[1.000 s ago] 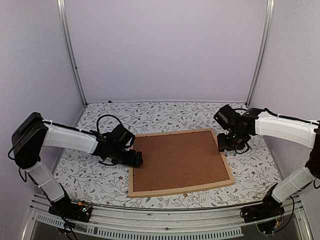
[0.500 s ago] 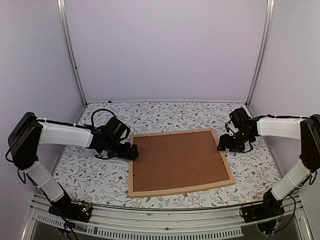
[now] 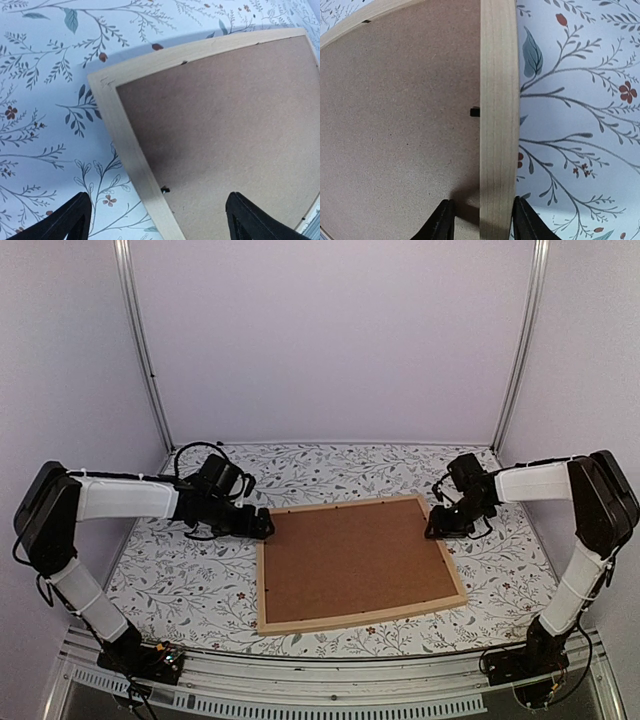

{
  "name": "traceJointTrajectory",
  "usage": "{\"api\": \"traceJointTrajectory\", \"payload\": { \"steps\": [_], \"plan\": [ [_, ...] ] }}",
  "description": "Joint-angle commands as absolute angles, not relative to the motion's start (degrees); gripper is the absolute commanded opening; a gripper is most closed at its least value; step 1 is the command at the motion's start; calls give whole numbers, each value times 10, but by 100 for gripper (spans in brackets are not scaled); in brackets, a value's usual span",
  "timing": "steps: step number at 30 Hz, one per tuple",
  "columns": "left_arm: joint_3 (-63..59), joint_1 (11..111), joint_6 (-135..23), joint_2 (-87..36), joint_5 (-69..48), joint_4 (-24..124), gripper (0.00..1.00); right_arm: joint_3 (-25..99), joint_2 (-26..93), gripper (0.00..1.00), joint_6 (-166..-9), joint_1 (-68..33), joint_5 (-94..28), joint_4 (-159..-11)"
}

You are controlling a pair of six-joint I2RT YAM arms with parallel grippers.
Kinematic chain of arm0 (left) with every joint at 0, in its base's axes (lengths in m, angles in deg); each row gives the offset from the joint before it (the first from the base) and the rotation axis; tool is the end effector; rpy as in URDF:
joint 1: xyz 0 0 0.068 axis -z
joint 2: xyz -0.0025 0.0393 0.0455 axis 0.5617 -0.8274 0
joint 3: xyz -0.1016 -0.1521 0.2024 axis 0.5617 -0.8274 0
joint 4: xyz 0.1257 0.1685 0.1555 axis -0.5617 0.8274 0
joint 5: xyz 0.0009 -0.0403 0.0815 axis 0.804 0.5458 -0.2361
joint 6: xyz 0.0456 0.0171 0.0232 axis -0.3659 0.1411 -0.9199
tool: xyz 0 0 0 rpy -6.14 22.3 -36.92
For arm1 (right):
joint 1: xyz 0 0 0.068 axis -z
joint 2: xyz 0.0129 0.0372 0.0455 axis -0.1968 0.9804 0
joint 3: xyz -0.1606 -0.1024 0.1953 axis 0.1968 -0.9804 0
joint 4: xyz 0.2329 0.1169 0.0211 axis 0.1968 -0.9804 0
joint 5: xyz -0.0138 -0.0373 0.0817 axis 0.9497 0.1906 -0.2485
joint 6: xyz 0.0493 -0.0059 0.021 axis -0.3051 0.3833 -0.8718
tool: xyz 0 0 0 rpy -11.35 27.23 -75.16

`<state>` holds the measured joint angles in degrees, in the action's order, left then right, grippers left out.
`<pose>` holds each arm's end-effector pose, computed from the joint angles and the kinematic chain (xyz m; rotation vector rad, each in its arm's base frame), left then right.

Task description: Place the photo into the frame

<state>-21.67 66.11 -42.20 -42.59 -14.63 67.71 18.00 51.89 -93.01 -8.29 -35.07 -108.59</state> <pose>0.2706 -0.1716 0.1754 0.1780 2.6037 -0.4707 0.3063 0.1155 0.1508 -0.2168 2.7663 0.3728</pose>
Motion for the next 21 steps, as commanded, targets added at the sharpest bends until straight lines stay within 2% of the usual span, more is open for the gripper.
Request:
{"api": "traceJointTrajectory", "payload": {
  "steps": [1,7,12,14,18,21],
  "plan": [
    [-185,642,-470,-452,-117,637,96,219,574,38,-889,-80,-334,-1060],
    [-141,637,-543,-510,-144,590,96,305,663,28,-824,-80,-374,-1054],
    [-84,618,-597,-577,-140,583,96,421,746,28,-739,-80,-420,-1077],
    [-48,611,-614,-610,-128,592,96,466,773,33,-718,-80,-430,-1093],
    [9,604,-646,-669,-99,618,96,495,773,56,-723,-77,-410,-1097],
    [46,597,-651,-704,-92,635,96,491,746,67,-740,-73,-407,-1105]
  ]
}}
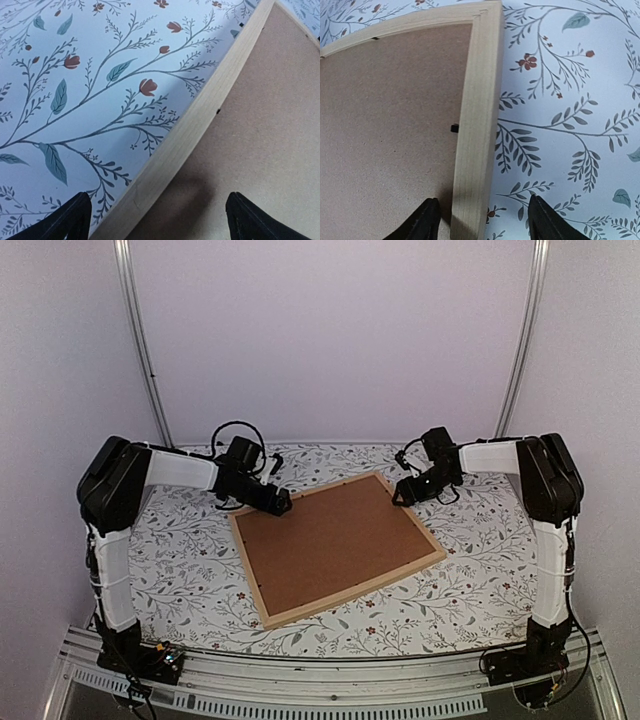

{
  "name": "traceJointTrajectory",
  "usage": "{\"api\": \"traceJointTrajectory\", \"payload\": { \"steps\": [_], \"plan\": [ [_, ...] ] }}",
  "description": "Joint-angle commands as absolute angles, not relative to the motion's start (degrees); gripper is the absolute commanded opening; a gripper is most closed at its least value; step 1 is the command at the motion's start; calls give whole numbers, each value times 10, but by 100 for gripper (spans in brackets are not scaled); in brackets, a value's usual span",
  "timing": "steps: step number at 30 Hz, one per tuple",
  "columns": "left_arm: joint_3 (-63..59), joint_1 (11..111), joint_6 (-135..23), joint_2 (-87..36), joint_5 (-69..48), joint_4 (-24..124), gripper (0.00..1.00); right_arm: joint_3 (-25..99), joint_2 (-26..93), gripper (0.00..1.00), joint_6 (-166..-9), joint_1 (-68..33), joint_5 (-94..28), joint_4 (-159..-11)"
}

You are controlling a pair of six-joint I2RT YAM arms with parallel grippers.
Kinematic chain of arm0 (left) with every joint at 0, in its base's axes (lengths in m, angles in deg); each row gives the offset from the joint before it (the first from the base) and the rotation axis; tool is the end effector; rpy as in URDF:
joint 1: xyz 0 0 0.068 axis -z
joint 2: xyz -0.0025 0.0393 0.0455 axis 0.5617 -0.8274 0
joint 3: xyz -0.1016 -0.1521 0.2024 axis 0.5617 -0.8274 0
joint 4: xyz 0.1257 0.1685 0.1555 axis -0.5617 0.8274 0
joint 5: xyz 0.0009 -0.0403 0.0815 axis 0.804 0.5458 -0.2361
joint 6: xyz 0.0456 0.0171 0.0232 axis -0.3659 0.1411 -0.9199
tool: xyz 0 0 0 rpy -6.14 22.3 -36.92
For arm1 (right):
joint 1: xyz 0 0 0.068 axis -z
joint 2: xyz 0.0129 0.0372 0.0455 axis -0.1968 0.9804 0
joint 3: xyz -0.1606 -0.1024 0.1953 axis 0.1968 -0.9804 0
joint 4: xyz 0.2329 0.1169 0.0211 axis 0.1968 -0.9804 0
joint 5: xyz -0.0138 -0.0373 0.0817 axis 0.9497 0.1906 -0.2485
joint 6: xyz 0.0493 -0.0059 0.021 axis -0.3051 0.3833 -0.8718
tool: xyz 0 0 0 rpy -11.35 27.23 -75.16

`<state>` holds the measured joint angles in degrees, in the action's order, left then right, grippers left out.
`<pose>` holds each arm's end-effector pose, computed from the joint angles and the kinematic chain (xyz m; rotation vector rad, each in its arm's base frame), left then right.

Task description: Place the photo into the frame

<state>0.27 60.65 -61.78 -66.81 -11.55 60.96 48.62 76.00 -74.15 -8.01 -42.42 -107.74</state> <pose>0.3826 -0.1955 0.1435 0.5022 2.4453 -0.3967 0.4252 0.1603 0.1431 -0.6802 2.5212 0.4588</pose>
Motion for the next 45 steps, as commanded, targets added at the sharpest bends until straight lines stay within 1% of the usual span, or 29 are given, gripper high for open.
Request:
{"api": "traceJointTrajectory", "payload": {
  "steps": [1,3,6,7,8,10,11,13,16,18,21,24,26,28,33,38,41,45],
  "plan": [
    [57,595,-651,-714,-89,638,95,488,739,68,-746,-73,-405,-1111],
    [78,591,-651,-734,-83,645,93,473,714,70,-768,-71,-402,-1113],
    [110,588,-652,-758,-75,659,85,429,666,71,-820,-71,-407,-1114],
    [116,587,-652,-763,-70,663,80,411,647,72,-842,-71,-407,-1116],
    [119,587,-651,-766,-62,666,71,387,632,73,-859,-71,-407,-1116],
    [113,588,-636,-763,-51,670,58,337,587,75,-894,-72,-408,-1116],
    [103,587,-627,-756,-51,669,52,309,563,77,-910,-71,-405,-1116],
    [68,588,-606,-736,-57,656,45,258,514,82,-935,-71,-400,-1113],
    [7,588,-563,-700,-70,642,38,189,443,86,-965,-71,-400,-1115],
    [-44,592,-527,-669,-77,626,34,157,406,88,-981,-72,-410,-1119],
    [-127,596,-446,-619,-85,599,33,109,353,90,-1014,-71,-423,-1113],
    [-225,607,-358,-569,-47,536,33,67,326,91,-1039,-71,-435,-1094],
    [-289,634,-315,-535,-45,480,33,45,321,91,-1054,-72,-442,-1079],
    [-318,671,-286,-512,-46,461,34,27,324,91,-1061,-74,-461,-1054],
    [-342,762,-221,-493,-44,436,37,13,358,89,-1073,-82,-485,-1008],
    [-342,816,-195,-492,-62,430,39,22,402,84,-1071,-84,-482,-989],
    [-338,831,-193,-490,-62,431,40,63,437,81,-1053,-84,-484,-985],
    [-334,849,-194,-480,-58,441,42,141,515,80,-1022,-89,-506,-978]
  ]
}}
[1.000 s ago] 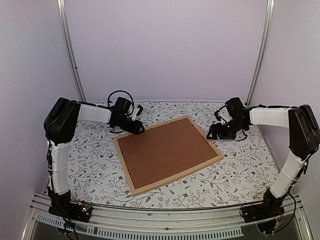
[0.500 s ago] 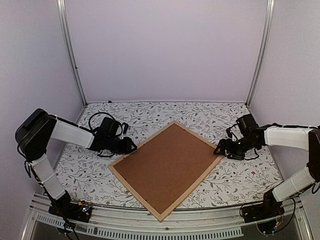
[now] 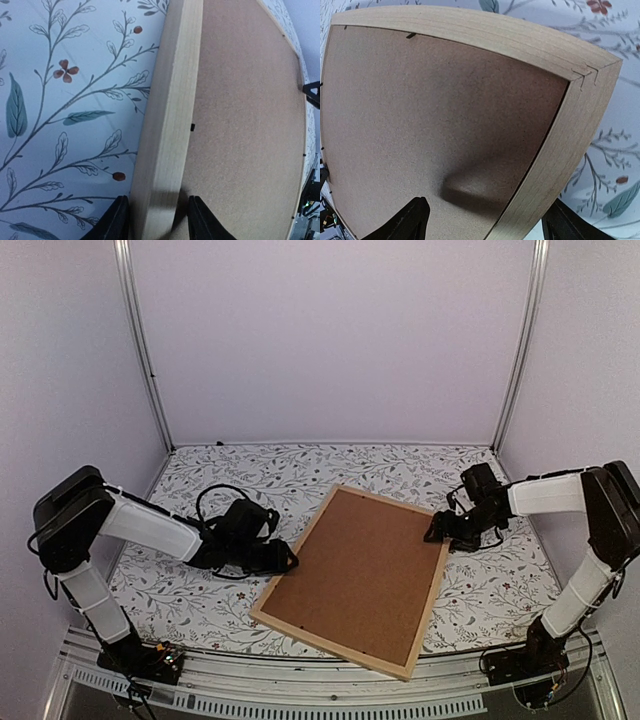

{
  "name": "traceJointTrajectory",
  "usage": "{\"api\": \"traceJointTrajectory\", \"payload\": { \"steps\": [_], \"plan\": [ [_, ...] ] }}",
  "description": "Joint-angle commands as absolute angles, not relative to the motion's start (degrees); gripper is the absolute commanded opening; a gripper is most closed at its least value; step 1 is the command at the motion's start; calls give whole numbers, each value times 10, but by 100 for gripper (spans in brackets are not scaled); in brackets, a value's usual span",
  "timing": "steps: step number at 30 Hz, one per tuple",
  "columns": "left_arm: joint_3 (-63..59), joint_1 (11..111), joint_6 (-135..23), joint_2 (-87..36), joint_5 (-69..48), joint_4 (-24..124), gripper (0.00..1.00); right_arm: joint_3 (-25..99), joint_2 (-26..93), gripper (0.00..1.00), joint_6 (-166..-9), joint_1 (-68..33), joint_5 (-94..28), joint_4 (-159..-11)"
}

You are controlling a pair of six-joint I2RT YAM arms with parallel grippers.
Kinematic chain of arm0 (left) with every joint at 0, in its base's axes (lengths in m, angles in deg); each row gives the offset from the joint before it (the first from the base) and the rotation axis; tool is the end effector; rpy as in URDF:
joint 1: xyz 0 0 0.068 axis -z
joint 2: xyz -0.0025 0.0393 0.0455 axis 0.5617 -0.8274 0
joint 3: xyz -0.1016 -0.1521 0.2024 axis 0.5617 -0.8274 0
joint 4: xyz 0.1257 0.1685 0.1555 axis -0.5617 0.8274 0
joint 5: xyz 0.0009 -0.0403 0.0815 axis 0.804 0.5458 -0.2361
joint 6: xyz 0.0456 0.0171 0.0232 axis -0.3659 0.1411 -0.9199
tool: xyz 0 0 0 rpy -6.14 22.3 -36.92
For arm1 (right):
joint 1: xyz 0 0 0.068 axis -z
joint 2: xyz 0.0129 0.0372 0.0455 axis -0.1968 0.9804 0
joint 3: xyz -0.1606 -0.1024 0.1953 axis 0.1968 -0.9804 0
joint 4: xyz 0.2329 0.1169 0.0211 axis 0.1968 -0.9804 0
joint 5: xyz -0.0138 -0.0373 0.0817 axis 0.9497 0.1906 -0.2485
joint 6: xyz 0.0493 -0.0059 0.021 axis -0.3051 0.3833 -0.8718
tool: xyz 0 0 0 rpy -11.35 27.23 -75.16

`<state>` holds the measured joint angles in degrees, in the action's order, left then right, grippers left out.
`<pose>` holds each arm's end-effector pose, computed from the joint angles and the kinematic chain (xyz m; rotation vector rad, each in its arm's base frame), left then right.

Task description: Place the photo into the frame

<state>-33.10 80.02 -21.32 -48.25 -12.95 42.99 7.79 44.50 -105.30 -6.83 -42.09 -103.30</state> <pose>0.2169 -0.2285 0.1204 0.0408 2.5869 -0.8069 0.2734 0.1004 0.1465 0.0717 2.7686 0.5984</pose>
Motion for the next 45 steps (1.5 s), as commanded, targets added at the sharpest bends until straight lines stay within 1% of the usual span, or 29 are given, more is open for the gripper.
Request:
{"api": "traceJointTrajectory", "payload": {
  "steps": [1,4,6,8,9,10,13,16,21,27,33,45],
  "plan": [
    [-334,855,-194,-476,-52,442,43,163,531,80,-1015,-92,-511,-978],
    [-325,874,-194,-461,-53,470,46,236,591,81,-988,-104,-519,-994],
    [-317,889,-197,-445,-66,497,48,274,617,82,-971,-109,-515,-1007],
    [-316,894,-200,-426,-78,515,52,303,628,83,-960,-109,-500,-1024],
    [-314,894,-204,-417,-91,537,57,317,632,83,-952,-109,-484,-1036],
    [-311,891,-209,-410,-108,556,64,326,632,84,-948,-109,-467,-1046],
    [-286,875,-235,-403,-168,616,78,337,616,84,-938,-105,-417,-1067],
    [-261,846,-268,-404,-203,651,85,338,592,84,-934,-93,-385,-1083],
    [-227,799,-325,-422,-212,660,99,355,573,80,-922,-79,-313,-1127],
    [-190,756,-364,-458,-202,665,100,387,599,68,-915,-79,-252,-1177],
    [-178,740,-377,-475,-202,669,100,407,625,60,-912,-81,-231,-1205],
    [-189,725,-377,-479,-197,662,100,427,659,56,-909,-106,-214,-1222]
  ]
}}
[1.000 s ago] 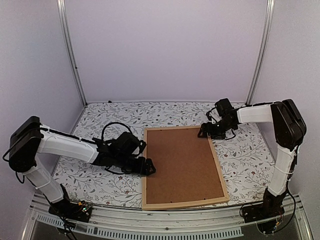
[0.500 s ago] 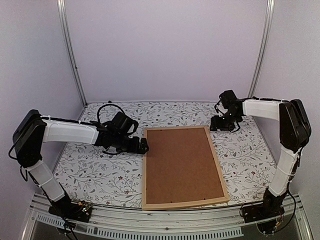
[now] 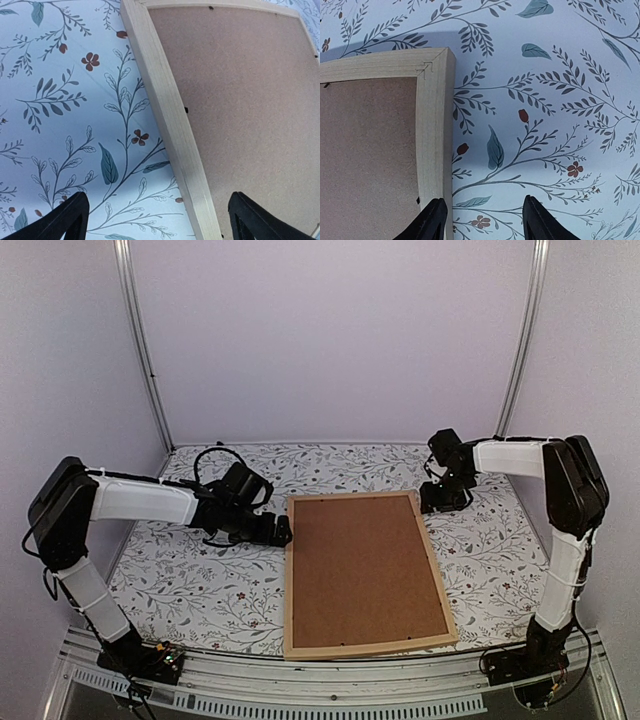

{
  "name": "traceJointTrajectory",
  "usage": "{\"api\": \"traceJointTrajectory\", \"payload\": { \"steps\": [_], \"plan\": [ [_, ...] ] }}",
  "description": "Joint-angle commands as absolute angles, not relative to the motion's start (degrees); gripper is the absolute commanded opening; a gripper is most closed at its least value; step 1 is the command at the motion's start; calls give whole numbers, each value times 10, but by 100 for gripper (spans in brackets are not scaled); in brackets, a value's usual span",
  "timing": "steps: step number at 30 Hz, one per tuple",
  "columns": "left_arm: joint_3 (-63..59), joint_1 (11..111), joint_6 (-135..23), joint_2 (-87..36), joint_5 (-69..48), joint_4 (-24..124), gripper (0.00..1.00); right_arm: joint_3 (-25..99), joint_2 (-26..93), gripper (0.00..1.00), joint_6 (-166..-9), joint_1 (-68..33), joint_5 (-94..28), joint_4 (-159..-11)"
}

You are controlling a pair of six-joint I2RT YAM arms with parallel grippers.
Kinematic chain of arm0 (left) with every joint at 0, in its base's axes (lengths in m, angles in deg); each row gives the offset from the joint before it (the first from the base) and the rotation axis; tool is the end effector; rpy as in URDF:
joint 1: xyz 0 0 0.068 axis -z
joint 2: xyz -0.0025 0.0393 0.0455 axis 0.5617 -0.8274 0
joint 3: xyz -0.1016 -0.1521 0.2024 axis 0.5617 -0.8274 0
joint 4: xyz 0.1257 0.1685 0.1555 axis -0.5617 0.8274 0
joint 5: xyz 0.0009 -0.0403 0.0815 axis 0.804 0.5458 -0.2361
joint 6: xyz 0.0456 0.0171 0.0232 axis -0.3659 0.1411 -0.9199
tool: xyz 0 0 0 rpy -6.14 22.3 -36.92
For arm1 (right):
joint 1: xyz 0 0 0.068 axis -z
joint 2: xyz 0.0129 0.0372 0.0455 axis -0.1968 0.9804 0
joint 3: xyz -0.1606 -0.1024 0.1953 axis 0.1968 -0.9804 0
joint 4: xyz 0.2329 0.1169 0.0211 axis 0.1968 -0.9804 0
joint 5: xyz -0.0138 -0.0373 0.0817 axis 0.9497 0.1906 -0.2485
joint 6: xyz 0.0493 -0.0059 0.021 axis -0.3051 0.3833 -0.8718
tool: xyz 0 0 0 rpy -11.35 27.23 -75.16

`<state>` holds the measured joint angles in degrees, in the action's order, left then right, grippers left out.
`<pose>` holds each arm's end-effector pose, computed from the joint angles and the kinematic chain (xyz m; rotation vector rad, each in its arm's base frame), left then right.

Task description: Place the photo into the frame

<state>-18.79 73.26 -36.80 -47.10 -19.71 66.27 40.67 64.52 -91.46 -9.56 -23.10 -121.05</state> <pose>0.2624 -0.2123 0.1669 0.1820 2.6024 -0.4426 0.3715 0.1402 0.1731 -0.2275 2.7708 0.0759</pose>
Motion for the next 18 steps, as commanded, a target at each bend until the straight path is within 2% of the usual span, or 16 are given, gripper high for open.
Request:
{"api": "traceJointTrajectory", "payload": {
  "steps": [1,18],
  "plan": [
    [-189,725,-378,-479,-197,661,100,428,661,56,-910,-108,-212,-1223],
    [-189,719,-381,-488,-194,657,100,444,697,54,-924,-154,-173,-1247]
  ]
}}
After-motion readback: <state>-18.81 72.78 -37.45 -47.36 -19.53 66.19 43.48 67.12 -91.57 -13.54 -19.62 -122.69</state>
